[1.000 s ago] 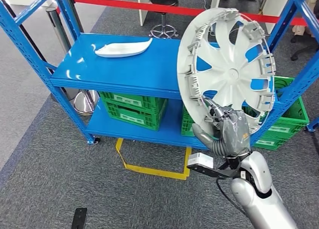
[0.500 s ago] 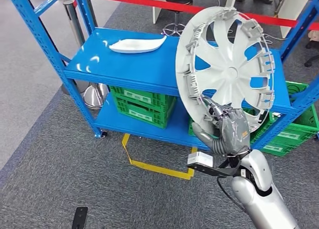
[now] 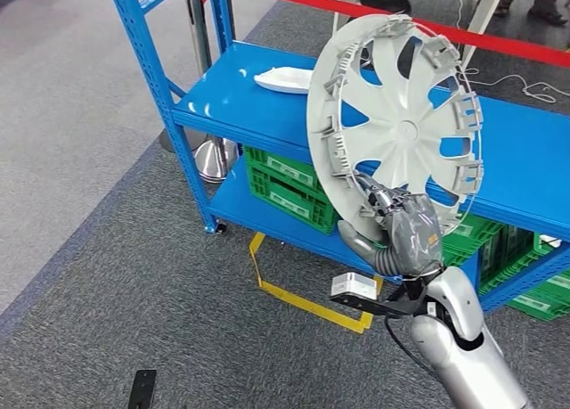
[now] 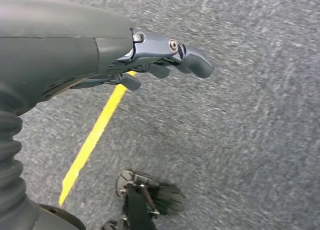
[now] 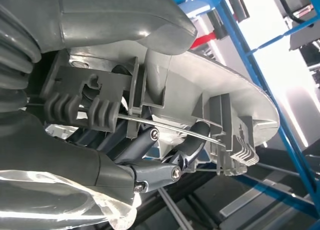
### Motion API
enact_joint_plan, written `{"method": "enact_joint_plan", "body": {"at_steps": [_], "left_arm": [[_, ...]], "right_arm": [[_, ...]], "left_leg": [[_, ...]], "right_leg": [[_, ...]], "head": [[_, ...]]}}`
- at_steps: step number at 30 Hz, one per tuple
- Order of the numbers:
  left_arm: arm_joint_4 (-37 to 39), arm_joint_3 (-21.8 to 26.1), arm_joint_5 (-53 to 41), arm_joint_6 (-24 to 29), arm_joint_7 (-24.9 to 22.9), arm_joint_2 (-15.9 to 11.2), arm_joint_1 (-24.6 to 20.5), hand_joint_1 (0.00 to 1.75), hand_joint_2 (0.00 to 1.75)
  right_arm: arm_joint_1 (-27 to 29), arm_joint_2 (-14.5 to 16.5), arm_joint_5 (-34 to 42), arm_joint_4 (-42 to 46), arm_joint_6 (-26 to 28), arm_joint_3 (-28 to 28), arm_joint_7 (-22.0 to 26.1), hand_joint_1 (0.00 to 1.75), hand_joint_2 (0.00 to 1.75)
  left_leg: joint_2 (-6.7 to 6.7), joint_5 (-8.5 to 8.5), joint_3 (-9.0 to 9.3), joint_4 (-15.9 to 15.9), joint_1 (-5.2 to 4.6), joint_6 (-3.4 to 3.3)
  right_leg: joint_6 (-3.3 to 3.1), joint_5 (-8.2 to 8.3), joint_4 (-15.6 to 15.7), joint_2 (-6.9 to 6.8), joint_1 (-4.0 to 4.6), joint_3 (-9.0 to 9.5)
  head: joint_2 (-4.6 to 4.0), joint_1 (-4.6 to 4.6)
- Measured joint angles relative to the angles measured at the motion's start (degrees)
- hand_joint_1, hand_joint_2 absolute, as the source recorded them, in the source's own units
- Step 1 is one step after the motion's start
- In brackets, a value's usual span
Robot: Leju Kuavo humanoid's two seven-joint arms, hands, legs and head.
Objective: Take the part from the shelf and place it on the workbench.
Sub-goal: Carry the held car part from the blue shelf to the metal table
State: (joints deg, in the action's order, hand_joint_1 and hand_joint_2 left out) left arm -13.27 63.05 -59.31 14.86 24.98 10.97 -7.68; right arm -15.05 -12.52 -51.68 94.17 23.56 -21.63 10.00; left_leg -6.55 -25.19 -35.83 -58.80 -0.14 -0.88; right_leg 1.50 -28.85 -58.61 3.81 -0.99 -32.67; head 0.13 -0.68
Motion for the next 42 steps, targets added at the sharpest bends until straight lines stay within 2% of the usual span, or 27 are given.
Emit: {"method": "enact_joint_plan", "body": {"at_steps": [1,3,5,7,8,9,10,12,14,16,17,19,21,23,24,25,27,29,31,32,34,36,38,39,40,41,42], "left_arm": [[0.00,0.01,0.01,0.01,0.00,-0.06,0.13,0.00,1.75],[0.00,0.01,0.03,0.07,0.01,-0.10,0.31,0.00,1.75],[0.00,0.00,0.05,0.11,0.02,-0.10,0.21,0.00,1.75],[0.00,-0.01,0.06,0.10,0.02,-0.11,0.16,0.00,1.75],[0.00,-0.02,0.06,0.08,0.02,-0.11,0.20,0.00,1.75],[0.00,-0.02,0.06,0.03,0.03,-0.12,0.25,0.00,1.75],[0.00,-0.02,0.06,-0.01,0.07,-0.14,0.29,0.00,1.75],[0.00,-0.03,0.05,-0.07,0.13,-0.19,0.22,0.00,1.75],[0.00,-0.06,0.06,-0.08,0.15,-0.22,0.07,0.00,1.75],[0.00,-0.07,0.06,-0.09,0.16,-0.26,0.12,0.00,1.75],[0.00,-0.06,0.06,-0.09,0.16,-0.25,0.20,0.00,1.75],[0.00,-0.06,0.06,-0.08,0.19,-0.26,0.17,0.00,1.75],[0.00,-0.07,0.03,-0.08,0.21,-0.22,0.01,0.00,1.75],[0.00,-0.08,0.01,-0.09,0.22,-0.17,-0.02,0.00,1.75],[0.00,-0.08,0.01,-0.09,0.22,-0.15,0.00,0.00,1.75],[0.00,-0.08,0.01,-0.10,0.25,-0.15,0.02,0.00,1.75],[0.00,-0.08,0.00,-0.22,0.31,-0.17,-0.04,0.00,1.75],[0.00,-0.09,-0.02,-0.39,0.38,-0.20,-0.12,0.00,1.75],[0.00,-0.09,-0.03,-0.47,0.53,-0.25,0.05,0.00,1.75],[0.00,-0.09,-0.04,-0.51,0.65,-0.28,0.22,0.00,1.75],[0.00,-0.10,-0.11,-0.66,0.97,-0.33,0.35,0.00,1.75],[0.00,-0.14,-0.25,-0.84,1.16,-0.32,0.23,0.00,1.75],[0.00,-0.17,-0.33,-0.98,1.20,-0.33,0.24,0.00,1.75],[0.00,-0.19,-0.34,-1.04,1.20,-0.33,0.31,0.00,1.75],[0.00,-0.19,-0.34,-1.08,1.20,-0.33,0.37,0.00,1.75],[0.00,-0.20,-0.34,-1.11,1.20,-0.36,0.40,0.00,1.75],[0.00,-0.21,-0.34,-1.19,1.24,-0.39,0.38,0.00,1.75]], "right_arm": [[-0.05,0.00,0.01,-0.01,-0.03,-0.03,-0.01,1.75,1.75],[-0.18,-0.02,0.03,-0.01,-0.11,0.00,-0.04,1.75,1.75],[-0.22,-0.06,0.04,-0.01,-0.19,0.02,-0.05,1.75,1.75],[-0.18,-0.08,0.03,-0.01,-0.29,-0.08,-0.02,1.75,1.75],[-0.17,-0.09,0.03,-0.01,-0.35,-0.14,-0.02,1.75,1.75],[-0.17,-0.09,0.03,-0.01,-0.42,-0.21,-0.02,1.75,1.75],[-0.18,-0.09,0.03,-0.01,-0.49,-0.29,-0.02,1.75,1.75],[-0.19,-0.09,0.02,-0.01,-0.66,-0.43,0.00,1.75,1.75],[-0.22,-0.10,-0.03,-0.01,-0.78,-0.55,0.04,1.75,1.75],[-0.27,-0.10,-0.07,-0.01,-0.81,-0.75,0.09,1.75,1.75],[-0.31,-0.10,-0.08,-0.01,-0.82,-0.85,0.10,1.75,1.75],[-0.41,-0.19,-0.08,-0.02,-0.86,-0.95,0.13,1.75,1.75],[-0.46,-0.30,-0.08,-0.03,-0.90,-1.05,0.14,1.75,1.75],[-0.42,-0.35,-0.10,-0.04,-0.95,-1.27,0.14,1.75,1.75],[-0.42,-0.37,-0.11,-0.05,-0.98,-1.35,0.14,1.75,1.75],[-0.44,-0.37,-0.11,-0.05,-0.99,-1.38,0.14,1.75,1.75],[-0.52,-0.40,-0.10,-0.06,-1.01,-1.38,0.14,1.75,1.75],[-0.57,-0.44,-0.10,-0.07,-1.06,-1.40,0.17,1.75,1.75],[-0.62,-0.46,-0.10,-0.08,-1.11,-1.44,0.19,1.75,1.75],[-0.66,-0.47,-0.10,-0.07,-1.11,-1.42,0.16,1.75,1.75],[-0.61,-0.49,-0.11,-0.01,-1.09,-1.34,0.10,1.75,1.75],[-0.15,-0.55,-0.20,0.08,-1.03,-1.33,0.11,1.75,1.75],[0.42,-0.62,-0.27,0.11,-0.99,-1.38,0.15,1.75,1.75],[0.59,-0.63,-0.27,0.13,-0.98,-1.40,0.16,1.75,1.75],[0.67,-0.64,-0.27,0.13,-0.98,-1.42,0.16,1.75,1.75],[0.71,-0.66,-0.26,0.14,-0.98,-1.43,0.15,1.75,1.75],[0.74,-0.68,-0.26,0.15,-0.98,-1.42,0.15,1.75,1.75]], "left_leg": [[-0.33,0.08,-0.19,0.06,0.10,0.33],[1.33,-1.12,-0.97,-1.59,-0.07,0.93],[4.36,-4.33,-3.54,-7.50,-0.07,1.55],[5.58,-6.92,-6.45,-14.12,0.28,2.00],[5.77,-6.92,-6.91,-15.27,0.43,2.12],[6.01,-5.84,-6.28,-14.17,0.52,2.15],[6.53,-4.00,-4.68,-11.10,0.54,2.08],[9.41,-1.00,-0.85,-3.40,0.05,1.59],[11.32,-0.39,0.62,0.13,-0.58,0.98],[10.21,-0.31,0.48,0.45,-0.70,0.40],[9.46,-0.14,0.55,0.71,-0.61,0.08],[8.01,0.26,0.75,1.23,-0.27,-0.57],[6.56,0.36,0.68,1.29,-0.12,-0.92],[4.91,0.34,0.68,1.25,-0.09,-1.05],[4.05,0.34,0.70,1.18,-0.03,-1.04],[3.19,0.30,0.71,1.04,0.07,-0.96],[1.55,0.06,0.53,0.40,0.23,-0.52],[0.16,0.00,-0.09,-0.24,0.33,0.20],[-1.09,0.33,-0.63,-0.28,0.52,0.90],[-0.79,0.27,-0.79,-0.40,0.52,1.21],[1.97,-1.28,-1.94,-2.92,0.32,1.78],[5.16,-4.68,-5.02,-9.82,0.33,2.19],[5.88,-6.78,-7.79,-16.00,0.44,2.30],[5.96,-6.31,-7.88,-16.32,0.44,2.22],[6.16,-4.90,-6.90,-14.43,0.38,2.02],[6.82,-2.89,-5.01,-10.76,0.21,1.67],[8.37,-1.37,-2.96,-6.78,-0.19,1.23]], "right_leg": [[-0.27,0.11,0.07,-0.65,-0.03,0.02],[-0.97,0.34,0.53,-2.06,-0.20,0.32],[-1.51,0.34,0.74,-3.61,-0.19,0.53],[-1.71,0.20,0.70,-5.17,-0.07,0.59],[-1.73,0.14,0.68,-5.93,-0.06,0.62],[-1.69,0.07,0.66,-6.67,-0.05,0.69],[-1.61,-0.04,0.66,-7.41,-0.05,0.82],[-1.25,-0.35,0.59,-8.68,0.14,1.08],[-0.78,-0.61,0.57,-9.93,0.49,1.20],[-0.27,-0.83,0.78,-11.36,0.63,1.39],[0.00,-1.23,0.65,-11.18,0.55,1.38],[0.35,-3.39,-2.41,-8.37,0.35,-0.03],[0.45,-6.77,-9.84,-4.96,0.26,-3.65],[0.60,-8.02,-15.43,-4.03,0.25,-6.84],[0.66,-7.00,-15.26,-3.91,0.20,-7.12],[0.73,-5.00,-12.83,-3.67,0.08,-6.29],[0.96,-1.01,-5.33,-1.64,-0.44,-3.07],[0.86,0.07,-1.18,0.29,-0.75,-0.90],[0.31,-0.19,-0.82,-0.14,-0.61,-0.48],[0.00,-0.07,-0.68,-0.76,-0.60,-0.40],[-0.71,0.08,-0.35,-2.15,-0.63,-0.09],[-1.23,-0.05,-0.27,-3.71,-0.39,0.12],[-1.48,-0.25,-0.27,-5.34,-0.17,0.27],[-1.54,-0.36,-0.27,-6.11,-0.09,0.37],[-1.54,-0.48,-0.27,-6.84,-0.02,0.52],[-1.51,-0.64,-0.27,-7.54,0.05,0.72],[-1.41,-0.81,-0.26,-8.18,0.15,0.90]], "head": [[0.00,-0.02],[0.00,0.31],[0.00,0.70],[0.00,0.78],[0.00,0.79],[0.00,0.81],[0.00,0.80],[0.00,0.84],[0.00,0.83],[0.00,0.81],[0.00,0.79],[0.00,0.53],[0.00,0.26],[0.00,0.18],[0.00,0.19],[0.00,0.17],[0.00,0.16],[0.00,0.19],[0.00,0.22],[0.00,0.23],[0.00,0.62],[0.00,1.00],[0.00,1.03],[0.00,1.03],[0.00,1.03],[0.00,1.02],[0.00,1.01]]}}
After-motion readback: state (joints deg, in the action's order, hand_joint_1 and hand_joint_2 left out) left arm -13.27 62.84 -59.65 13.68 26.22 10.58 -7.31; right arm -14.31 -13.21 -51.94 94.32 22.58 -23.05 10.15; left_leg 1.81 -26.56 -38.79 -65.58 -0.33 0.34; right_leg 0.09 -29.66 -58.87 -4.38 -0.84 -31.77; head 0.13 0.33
